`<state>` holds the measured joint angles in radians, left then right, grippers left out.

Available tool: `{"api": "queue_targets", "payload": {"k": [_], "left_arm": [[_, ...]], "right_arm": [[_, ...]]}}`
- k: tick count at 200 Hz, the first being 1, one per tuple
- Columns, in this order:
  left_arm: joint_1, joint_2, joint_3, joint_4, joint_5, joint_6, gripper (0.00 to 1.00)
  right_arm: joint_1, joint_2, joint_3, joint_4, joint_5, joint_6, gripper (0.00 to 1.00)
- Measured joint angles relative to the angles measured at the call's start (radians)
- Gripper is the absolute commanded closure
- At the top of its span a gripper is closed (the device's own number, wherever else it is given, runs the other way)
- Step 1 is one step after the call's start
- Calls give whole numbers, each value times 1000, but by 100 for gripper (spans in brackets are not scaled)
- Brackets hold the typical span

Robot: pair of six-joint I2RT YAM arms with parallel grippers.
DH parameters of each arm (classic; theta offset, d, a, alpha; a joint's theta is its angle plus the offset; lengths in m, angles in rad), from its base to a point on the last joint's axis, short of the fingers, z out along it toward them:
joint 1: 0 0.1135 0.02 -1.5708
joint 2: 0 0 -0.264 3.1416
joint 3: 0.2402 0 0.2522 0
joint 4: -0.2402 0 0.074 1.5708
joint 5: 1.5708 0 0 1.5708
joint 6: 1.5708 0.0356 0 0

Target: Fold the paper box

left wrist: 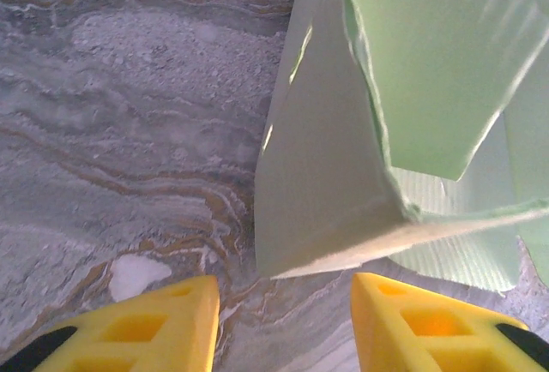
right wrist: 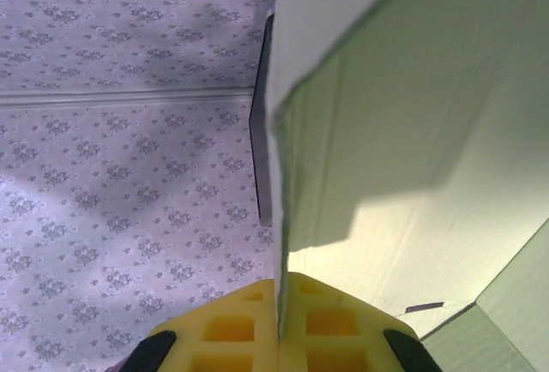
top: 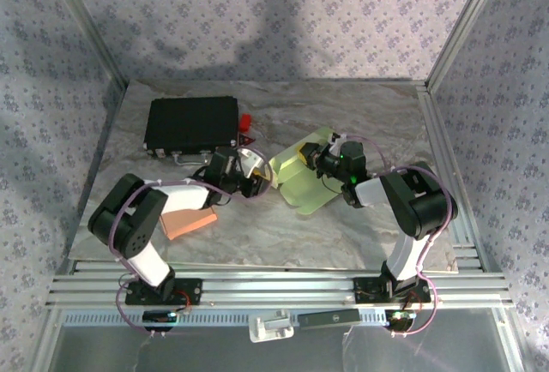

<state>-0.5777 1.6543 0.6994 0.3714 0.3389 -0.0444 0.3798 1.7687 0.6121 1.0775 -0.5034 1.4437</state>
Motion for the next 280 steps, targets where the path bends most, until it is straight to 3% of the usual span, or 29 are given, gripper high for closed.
{"api": "queue_targets", "payload": {"k": [121,191,280], "left_arm": [[-59,21,29,61,0,-44,61],[-121,51,23,163,-145,-163,63],[-174,95,8,255,-344,-298,60]], "right_arm": [[5,0,2,-4,-2,7,100],[42,-1,-1,18,60,24,100],[87,-6,-49,56,193,82,100]]}}
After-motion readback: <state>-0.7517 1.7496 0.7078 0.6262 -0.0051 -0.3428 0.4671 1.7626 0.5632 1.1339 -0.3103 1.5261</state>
